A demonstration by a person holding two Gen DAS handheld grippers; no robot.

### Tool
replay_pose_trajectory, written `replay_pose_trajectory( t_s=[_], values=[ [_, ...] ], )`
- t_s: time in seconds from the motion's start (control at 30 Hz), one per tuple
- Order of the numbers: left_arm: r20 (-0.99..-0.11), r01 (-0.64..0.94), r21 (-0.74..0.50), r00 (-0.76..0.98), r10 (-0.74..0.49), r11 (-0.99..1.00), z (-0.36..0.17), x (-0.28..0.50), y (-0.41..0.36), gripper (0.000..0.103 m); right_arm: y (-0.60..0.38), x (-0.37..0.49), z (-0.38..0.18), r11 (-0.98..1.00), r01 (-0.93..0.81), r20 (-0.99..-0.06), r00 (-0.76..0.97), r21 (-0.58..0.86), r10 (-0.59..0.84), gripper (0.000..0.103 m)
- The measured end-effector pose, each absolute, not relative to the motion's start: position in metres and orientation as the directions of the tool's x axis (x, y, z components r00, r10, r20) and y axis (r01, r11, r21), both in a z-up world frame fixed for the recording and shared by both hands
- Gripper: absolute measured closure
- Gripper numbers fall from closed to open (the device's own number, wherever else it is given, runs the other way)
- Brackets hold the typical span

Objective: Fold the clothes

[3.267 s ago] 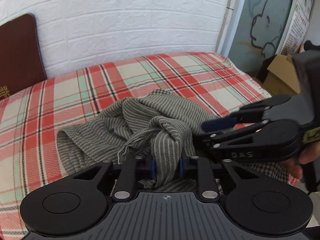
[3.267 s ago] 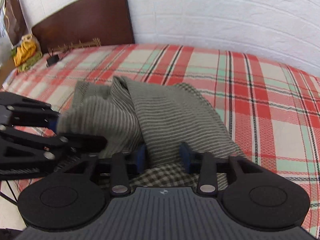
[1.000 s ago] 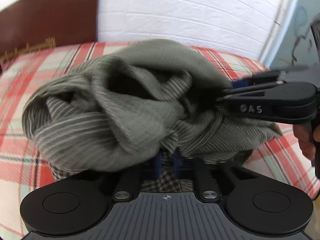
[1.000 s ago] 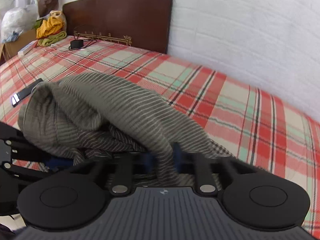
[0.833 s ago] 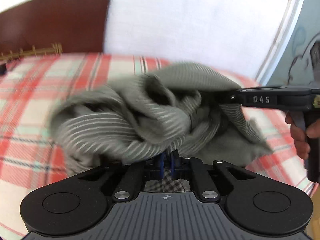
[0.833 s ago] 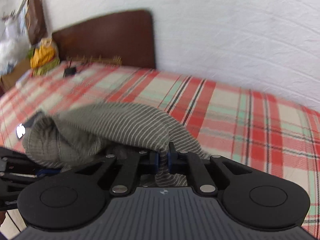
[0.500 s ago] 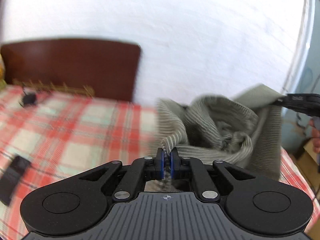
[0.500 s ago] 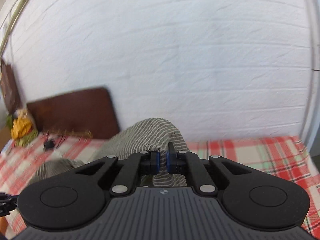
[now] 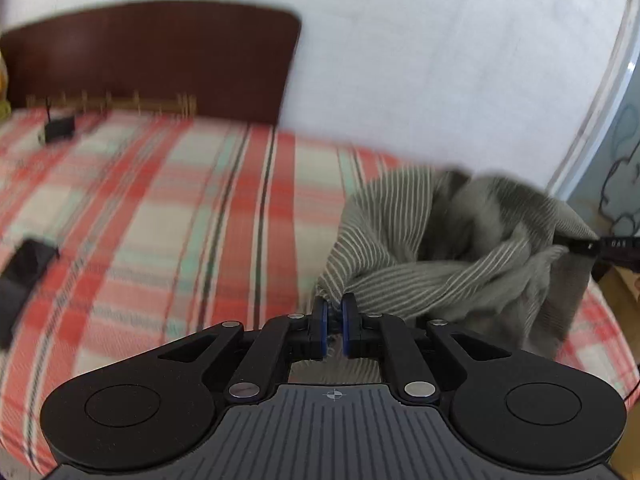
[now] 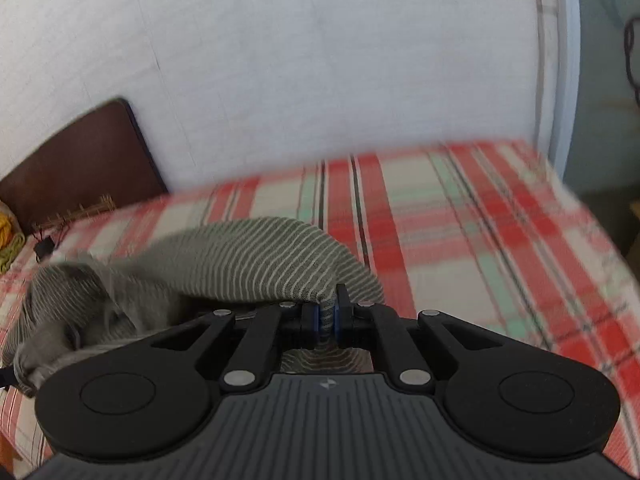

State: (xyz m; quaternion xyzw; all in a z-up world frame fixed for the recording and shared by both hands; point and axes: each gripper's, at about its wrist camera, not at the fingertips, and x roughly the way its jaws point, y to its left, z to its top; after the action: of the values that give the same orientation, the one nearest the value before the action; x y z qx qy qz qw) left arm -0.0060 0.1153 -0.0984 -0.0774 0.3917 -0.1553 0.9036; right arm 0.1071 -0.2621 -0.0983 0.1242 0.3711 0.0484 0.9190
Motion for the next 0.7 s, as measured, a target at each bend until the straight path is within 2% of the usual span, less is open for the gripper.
replay_pose_trajectory(
  t_s=[0.07, 0.1, 0.17, 0.23, 0.3, 0.4, 0.53, 0.6, 0.7],
  values=[
    [-0.712, 0.210, -0.255, 0.620, -0.330, 0.944, -0.110, -0.008, 0.115, 0.090, -0.266, 0.101, -0.129, 0.957, 0.029, -0.723, 0.662, 0.290, 0.199, 0.095],
    [-0.723, 0.203, -0.242, 0.614, -0.316, 0.949, -0.113, -0.009, 0.116, 0.070, -0.265, 0.097, -0.139, 0.958, 0.030, -0.740, 0.642, 0.285, 0.200, 0.095],
    [-0.739, 0.192, -0.215, 0.609, -0.288, 0.958, -0.117, -0.013, 0.119, 0.070, -0.260, 0.090, -0.148, 0.962, 0.014, -0.758, 0.619, 0.273, 0.206, 0.091],
    [-0.738, 0.190, -0.200, 0.616, -0.275, 0.961, -0.110, -0.016, 0.124, 0.064, -0.260, 0.086, -0.140, 0.964, 0.003, -0.749, 0.631, 0.265, 0.204, 0.088],
    [-0.722, 0.187, -0.193, 0.638, -0.269, 0.963, -0.096, -0.021, 0.131, 0.056, -0.264, 0.080, -0.122, 0.964, 0.004, -0.715, 0.671, 0.265, 0.194, 0.070],
    [-0.671, 0.224, -0.173, 0.686, -0.282, 0.959, -0.066, -0.029, 0.131, 0.052, -0.272, 0.066, -0.079, 0.960, -0.010, -0.611, 0.769, 0.279, 0.186, 0.056],
    [-0.582, 0.353, -0.146, 0.725, -0.368, 0.924, -0.033, -0.028, 0.100, 0.040, -0.252, 0.059, -0.038, 0.954, -0.137, -0.493, 0.831, 0.265, 0.256, 0.054],
    [-0.567, 0.418, -0.120, 0.715, -0.408, 0.900, -0.030, -0.023, 0.073, 0.038, -0.232, 0.062, -0.031, 0.944, -0.226, -0.478, 0.819, 0.241, 0.318, 0.054],
    [-0.566, 0.490, -0.072, 0.697, -0.440, 0.869, -0.037, -0.015, 0.033, 0.036, -0.200, 0.072, -0.032, 0.936, -0.306, -0.509, 0.786, 0.174, 0.351, 0.054]
  ],
)
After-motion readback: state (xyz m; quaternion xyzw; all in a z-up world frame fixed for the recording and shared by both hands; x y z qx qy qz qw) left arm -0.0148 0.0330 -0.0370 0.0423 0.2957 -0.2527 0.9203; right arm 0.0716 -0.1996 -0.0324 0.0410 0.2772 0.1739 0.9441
